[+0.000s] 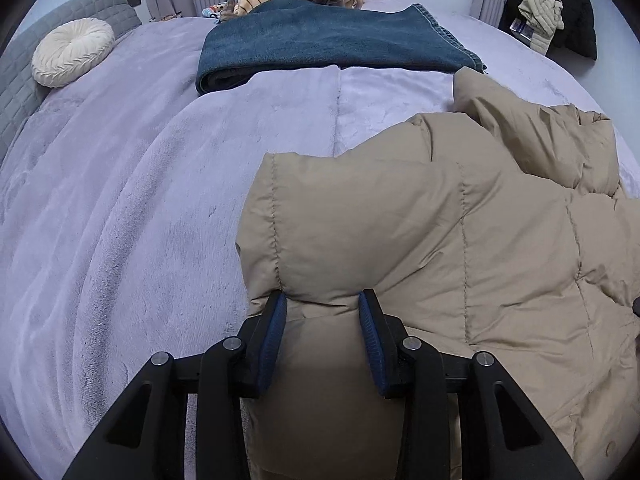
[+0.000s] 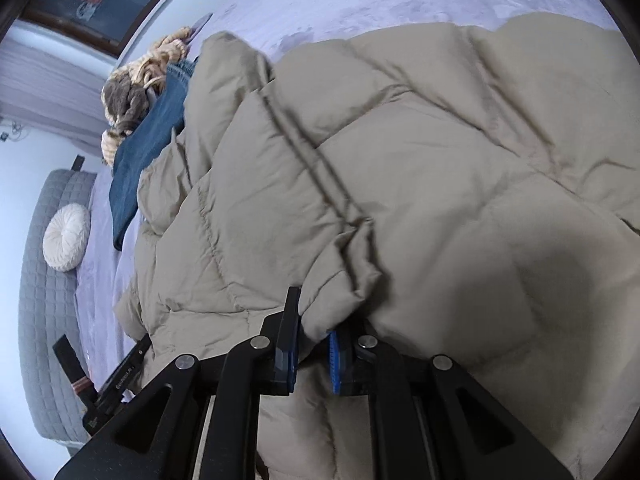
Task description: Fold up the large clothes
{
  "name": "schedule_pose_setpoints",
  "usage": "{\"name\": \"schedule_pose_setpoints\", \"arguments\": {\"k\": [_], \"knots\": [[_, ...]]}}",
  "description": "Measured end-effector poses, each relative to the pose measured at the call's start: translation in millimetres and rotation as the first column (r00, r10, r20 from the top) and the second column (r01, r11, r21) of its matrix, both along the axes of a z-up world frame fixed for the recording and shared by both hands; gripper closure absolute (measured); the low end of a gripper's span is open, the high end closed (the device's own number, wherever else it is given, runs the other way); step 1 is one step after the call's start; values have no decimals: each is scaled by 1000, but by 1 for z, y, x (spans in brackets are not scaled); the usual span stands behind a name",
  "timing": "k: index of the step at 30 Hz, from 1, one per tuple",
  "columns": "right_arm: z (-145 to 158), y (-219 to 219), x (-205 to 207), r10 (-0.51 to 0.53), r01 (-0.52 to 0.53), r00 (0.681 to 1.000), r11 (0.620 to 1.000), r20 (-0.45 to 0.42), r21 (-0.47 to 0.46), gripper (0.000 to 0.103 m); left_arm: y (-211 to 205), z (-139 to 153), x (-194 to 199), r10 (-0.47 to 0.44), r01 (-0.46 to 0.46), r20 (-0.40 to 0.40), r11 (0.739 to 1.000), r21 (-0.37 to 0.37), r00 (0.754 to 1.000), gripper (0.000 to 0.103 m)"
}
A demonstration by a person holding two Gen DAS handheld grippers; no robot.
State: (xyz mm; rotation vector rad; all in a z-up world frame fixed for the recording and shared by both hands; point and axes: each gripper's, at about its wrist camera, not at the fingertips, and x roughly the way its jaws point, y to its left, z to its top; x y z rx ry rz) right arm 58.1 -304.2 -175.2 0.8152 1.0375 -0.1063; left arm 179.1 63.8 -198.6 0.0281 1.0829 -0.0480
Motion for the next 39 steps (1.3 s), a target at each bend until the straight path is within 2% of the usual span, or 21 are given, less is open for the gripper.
{"name": "schedule_pose_setpoints", "arguments": {"k": [3,7,9,10,11,14,17,21,24,25,26,27,29,32,33,36,39], "knots": [[8,-13,-15,-54,54,998,998,-13,-14,91,0,6,-1,6,-6,-1,1000,19,1000,63],[22,-25,-30,-43,43,999,999,-13,-21,87,-6,31,-12,-13,13,4,999,47,1000,63],[26,-31,-40,-38,38,999,999,-12,-18,87,-14,45,-22,-35,34,8,998,45,999,54],[28,-34,-45,-37,36,999,999,-12,-11,87,-19,52,-27,-42,42,9,998,40,999,46],[29,-38,-49,-36,36,999,999,-13,-2,84,-26,58,-34,-49,48,9,998,31,999,42],[32,-49,-65,-48,48,999,998,-5,29,59,-49,70,-53,-87,87,-16,996,-5,996,42],[38,-62,-81,-57,57,998,998,2,29,57,-80,73,-70,-129,127,-61,991,-36,990,42],[41,-90,-105,-99,99,995,995,-6,32,46,-122,73,-89,-174,167,-101,983,-75,980,42],[43,-115,-121,-133,134,991,991,-10,22,42,-154,73,-101,-209,198,-122,976,-92,970,41],[43,-124,-127,-147,148,989,989,-12,20,37,-162,73,-104,-217,205,-129,974,-97,968,33],[42,-133,-133,-161,162,987,987,-13,19,35,-171,72,-107,-221,209,-135,973,-101,966,7],[42,-143,-140,-179,179,984,984,-15,20,32,-179,73,-110,-218,206,-127,973,-99,968,0],[41,-162,-152,-208,208,978,978,-19,18,31,-193,76,-115,-226,216,-108,972,-95,968,0],[39,-192,-169,-259,259,966,966,-20,17,27,-215,74,-117,-244,235,-131,969,-82,961,0],[38,-201,-173,-280,280,960,960,-18,18,22,-221,73,-117,-249,239,-141,968,-81,958,0],[33,-232,-186,-347,347,938,938,-17,24,18,-234,71,-116,-261,252,-158,965,-78,952,0],[25,-262,-195,-415,414,910,908,6,69,17,-243,69,-116,-264,256,-172,964,-68,949,0]]}}
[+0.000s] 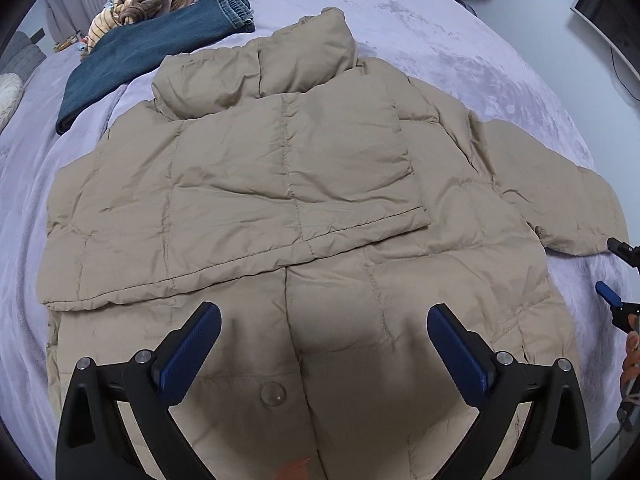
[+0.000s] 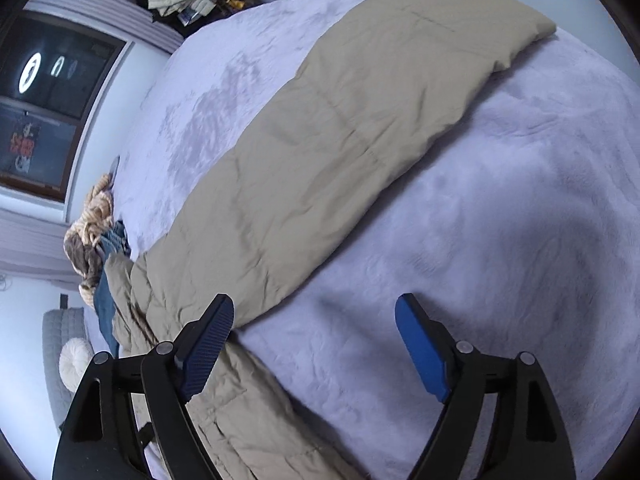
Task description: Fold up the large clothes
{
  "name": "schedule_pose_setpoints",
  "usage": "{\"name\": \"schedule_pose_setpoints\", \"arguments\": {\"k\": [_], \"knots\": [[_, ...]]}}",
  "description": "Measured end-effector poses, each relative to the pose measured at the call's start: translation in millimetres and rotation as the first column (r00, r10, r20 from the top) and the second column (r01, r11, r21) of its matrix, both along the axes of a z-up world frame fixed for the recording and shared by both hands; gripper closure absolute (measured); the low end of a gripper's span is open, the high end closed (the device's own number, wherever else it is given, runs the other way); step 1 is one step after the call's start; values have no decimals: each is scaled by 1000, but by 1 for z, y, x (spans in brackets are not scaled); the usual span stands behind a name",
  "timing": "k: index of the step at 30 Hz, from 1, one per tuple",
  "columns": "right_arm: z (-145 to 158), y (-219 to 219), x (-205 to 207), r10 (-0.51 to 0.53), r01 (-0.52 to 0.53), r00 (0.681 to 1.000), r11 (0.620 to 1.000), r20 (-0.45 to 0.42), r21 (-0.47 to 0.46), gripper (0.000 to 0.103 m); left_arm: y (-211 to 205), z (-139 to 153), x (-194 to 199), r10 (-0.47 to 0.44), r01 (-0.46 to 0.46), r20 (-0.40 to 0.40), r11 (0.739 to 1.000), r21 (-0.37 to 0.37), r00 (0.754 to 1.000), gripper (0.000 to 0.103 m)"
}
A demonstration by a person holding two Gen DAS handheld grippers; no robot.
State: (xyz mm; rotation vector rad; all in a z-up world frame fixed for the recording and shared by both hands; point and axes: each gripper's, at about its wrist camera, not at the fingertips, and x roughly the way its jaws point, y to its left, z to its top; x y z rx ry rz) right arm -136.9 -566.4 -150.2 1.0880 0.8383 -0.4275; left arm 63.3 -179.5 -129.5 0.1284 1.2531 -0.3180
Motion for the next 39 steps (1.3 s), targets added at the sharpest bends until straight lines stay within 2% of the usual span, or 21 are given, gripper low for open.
{"name": "schedule_pose_setpoints", "arguments": {"k": [7,12,17,22,24,26,27,28,29,32,36,39], "knots": [[-12,-58,-1,-138,128,983,988,119,86,16,-5,-10,5,35,-36,-49,999,-12,998,0],[-17,-83,10,-200,178,966,974,164,137,15,-11,-8,4,44,-44,-31,999,-8,999,0],[-23,-97,23,-240,177,940,951,241,255,15,-12,-5,6,62,-62,-16,998,-12,998,0],[-30,-106,31,-316,173,893,898,319,405,15,-7,2,9,88,-88,4,996,-21,996,0],[-30,-105,35,-309,157,898,890,312,429,16,-2,4,11,104,-103,11,994,-28,995,0],[-27,-104,42,-292,147,909,892,297,427,31,4,6,12,119,-119,22,992,-33,993,0],[-26,-102,46,-276,134,917,894,289,427,55,8,8,12,128,-127,28,991,-33,991,0],[-25,-101,49,-262,125,924,896,280,426,70,12,9,13,138,-137,35,990,-32,990,0],[-23,-99,53,-250,116,928,898,275,425,94,15,10,13,145,-143,40,989,-33,989,0],[-4,-88,68,-193,65,930,923,312,379,97,30,14,14,169,-167,59,985,-37,984,0],[43,-50,105,7,-86,935,975,354,207,97,55,19,16,202,-201,98,979,-28,974,0],[80,-1,142,181,-221,911,973,370,68,97,78,21,21,234,-234,113,972,-21,966,0]]}}
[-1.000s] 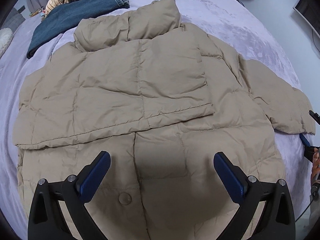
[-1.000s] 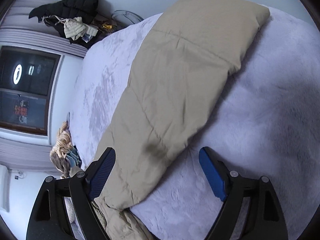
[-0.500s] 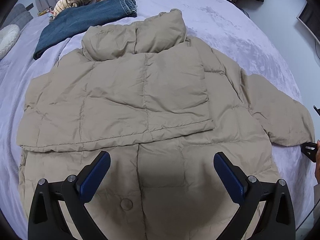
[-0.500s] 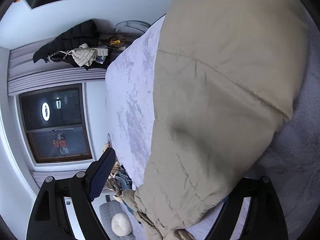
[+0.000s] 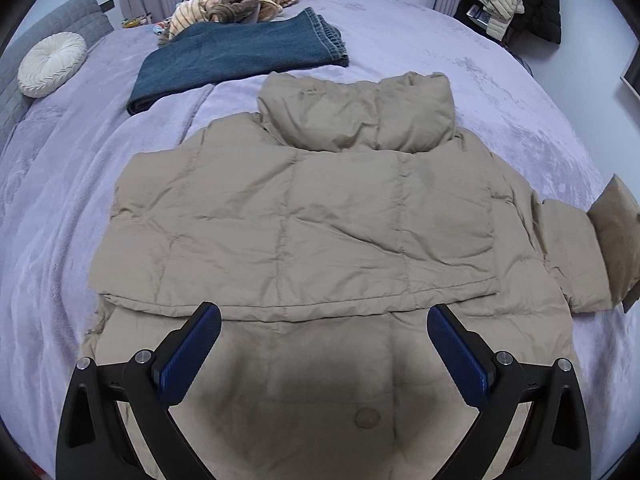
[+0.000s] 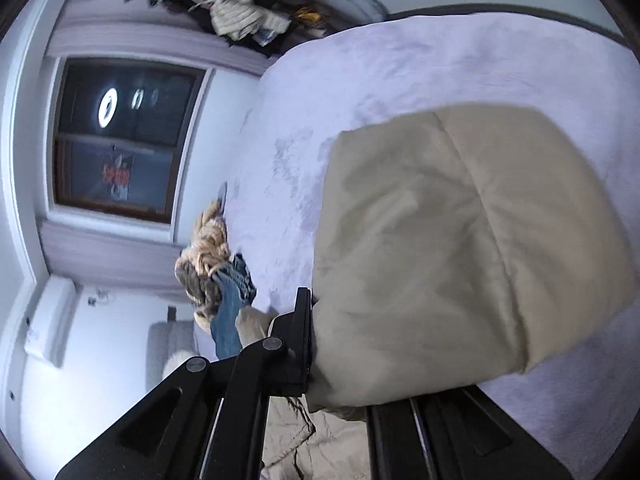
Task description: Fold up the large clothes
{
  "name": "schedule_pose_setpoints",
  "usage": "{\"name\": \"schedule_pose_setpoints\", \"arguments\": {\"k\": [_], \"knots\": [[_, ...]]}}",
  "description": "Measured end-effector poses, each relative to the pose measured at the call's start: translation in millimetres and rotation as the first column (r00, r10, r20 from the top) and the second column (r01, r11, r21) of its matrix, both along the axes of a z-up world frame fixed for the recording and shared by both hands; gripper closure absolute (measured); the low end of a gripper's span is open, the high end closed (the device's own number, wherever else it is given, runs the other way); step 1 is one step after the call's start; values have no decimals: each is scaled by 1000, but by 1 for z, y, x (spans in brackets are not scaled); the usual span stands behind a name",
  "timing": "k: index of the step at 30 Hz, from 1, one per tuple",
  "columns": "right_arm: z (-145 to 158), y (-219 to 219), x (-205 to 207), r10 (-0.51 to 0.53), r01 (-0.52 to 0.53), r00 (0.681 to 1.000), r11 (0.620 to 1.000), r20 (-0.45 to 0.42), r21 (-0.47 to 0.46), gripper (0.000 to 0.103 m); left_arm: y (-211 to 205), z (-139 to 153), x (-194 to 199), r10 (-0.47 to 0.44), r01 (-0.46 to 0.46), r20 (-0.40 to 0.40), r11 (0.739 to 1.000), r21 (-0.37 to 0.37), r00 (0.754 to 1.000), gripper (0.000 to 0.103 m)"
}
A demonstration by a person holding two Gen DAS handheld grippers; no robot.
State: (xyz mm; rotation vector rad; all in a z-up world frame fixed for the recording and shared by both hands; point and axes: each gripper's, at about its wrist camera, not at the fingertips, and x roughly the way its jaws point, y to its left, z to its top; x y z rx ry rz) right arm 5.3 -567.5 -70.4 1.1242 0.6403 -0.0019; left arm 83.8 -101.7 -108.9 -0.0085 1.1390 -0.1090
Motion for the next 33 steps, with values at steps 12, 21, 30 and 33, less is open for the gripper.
{"name": "schedule_pose_setpoints", "arguments": {"k": [12,21,30,33], "knots": [[14,301,115,468,-480,869,722,-160,-499,97,96,-10,8,113,-114,36,993,11,993,0],[-79,352,116,444,-582,813,646,-378,-493,93,120,-31,20,110,-109,21,994,-21,994,0],[-42,296,73,357,-452,888,798,-291,-399,24,120,-26,41,71,-68,21,988,-139,997,0],[-46,246,70,228,-290,943,920,-244,-264,24,126,-23,49,71,-66,25,981,-180,997,0]]}}
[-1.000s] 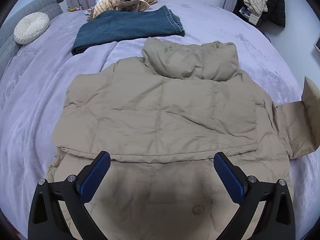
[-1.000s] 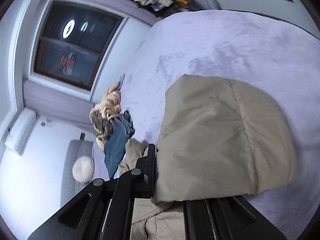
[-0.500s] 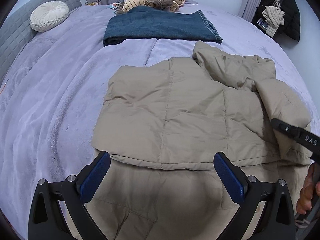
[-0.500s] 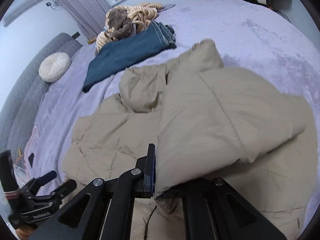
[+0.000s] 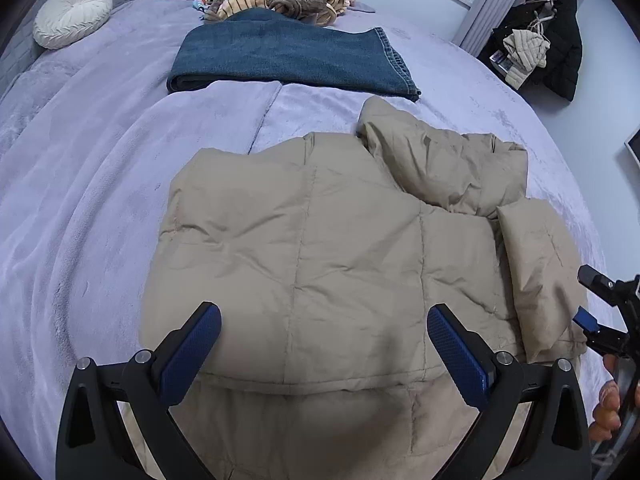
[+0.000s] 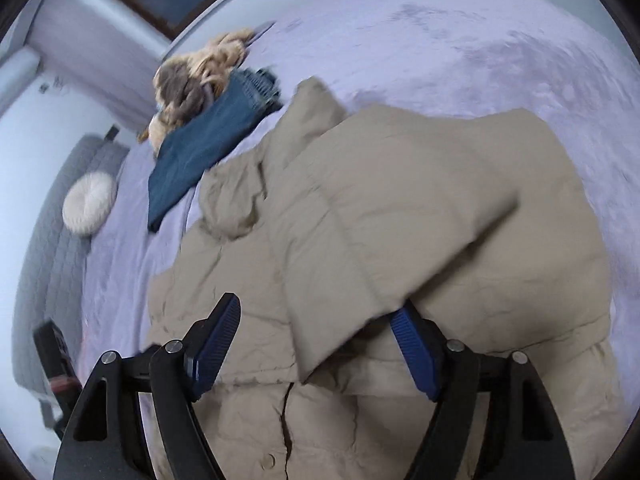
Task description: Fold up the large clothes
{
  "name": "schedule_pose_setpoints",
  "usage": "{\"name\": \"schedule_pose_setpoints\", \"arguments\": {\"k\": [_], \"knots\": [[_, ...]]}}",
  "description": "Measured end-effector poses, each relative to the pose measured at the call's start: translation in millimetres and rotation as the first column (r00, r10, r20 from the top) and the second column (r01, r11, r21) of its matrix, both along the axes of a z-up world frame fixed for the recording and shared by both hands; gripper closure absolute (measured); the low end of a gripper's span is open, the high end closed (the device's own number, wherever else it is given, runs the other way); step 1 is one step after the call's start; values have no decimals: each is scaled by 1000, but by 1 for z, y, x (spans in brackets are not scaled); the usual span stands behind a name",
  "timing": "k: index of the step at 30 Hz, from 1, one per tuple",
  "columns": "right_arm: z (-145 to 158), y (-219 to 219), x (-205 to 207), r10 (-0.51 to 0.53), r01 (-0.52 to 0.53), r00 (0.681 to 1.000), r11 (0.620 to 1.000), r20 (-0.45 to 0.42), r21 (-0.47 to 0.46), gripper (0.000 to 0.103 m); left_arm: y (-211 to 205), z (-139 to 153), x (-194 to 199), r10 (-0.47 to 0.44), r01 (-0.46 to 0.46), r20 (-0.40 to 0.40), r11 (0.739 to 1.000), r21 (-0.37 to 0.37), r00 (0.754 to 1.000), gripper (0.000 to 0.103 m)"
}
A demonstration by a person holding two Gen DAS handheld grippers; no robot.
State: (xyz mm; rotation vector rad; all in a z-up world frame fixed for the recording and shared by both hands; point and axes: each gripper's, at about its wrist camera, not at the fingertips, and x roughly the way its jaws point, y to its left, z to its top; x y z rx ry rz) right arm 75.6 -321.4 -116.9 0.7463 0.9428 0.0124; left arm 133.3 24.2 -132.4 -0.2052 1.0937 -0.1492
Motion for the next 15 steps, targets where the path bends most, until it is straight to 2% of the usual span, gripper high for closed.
{"name": "schedule_pose_setpoints", "arguments": {"k": [1,2,3,4,5,7,9,12,14,15], "knots": [[-4,-14,2,-54,54,999,997,-3,58,26,2,1,2,-4,4,2,1000,-14,1000,0],[-6,-25,5,-105,104,995,989,-2,102,33,5,1,4,-7,8,5,1000,-28,1000,0],[-7,-27,10,-126,126,992,985,-9,120,65,8,2,5,-9,10,7,999,-43,1000,0],[-7,-27,17,-117,117,993,984,-9,137,83,12,3,6,-14,14,9,998,-64,1000,1],[-3,-22,22,-96,94,995,986,10,137,93,16,3,6,-19,20,9,996,-88,1000,4],[15,9,35,4,-7,998,999,69,51,94,27,4,8,-24,24,7,989,-147,1000,5],[33,48,42,146,-139,983,988,109,-69,94,36,5,8,-24,24,6,977,-210,1000,5],[42,116,42,346,-316,933,918,95,-240,94,50,5,9,-20,16,-10,944,-330,1000,5],[35,153,40,427,-393,903,862,41,-320,93,56,4,10,-17,6,-24,919,-394,1000,5],[29,169,38,450,-418,893,836,8,-357,88,57,3,10,-21,6,-30,907,-422,999,5]]}}
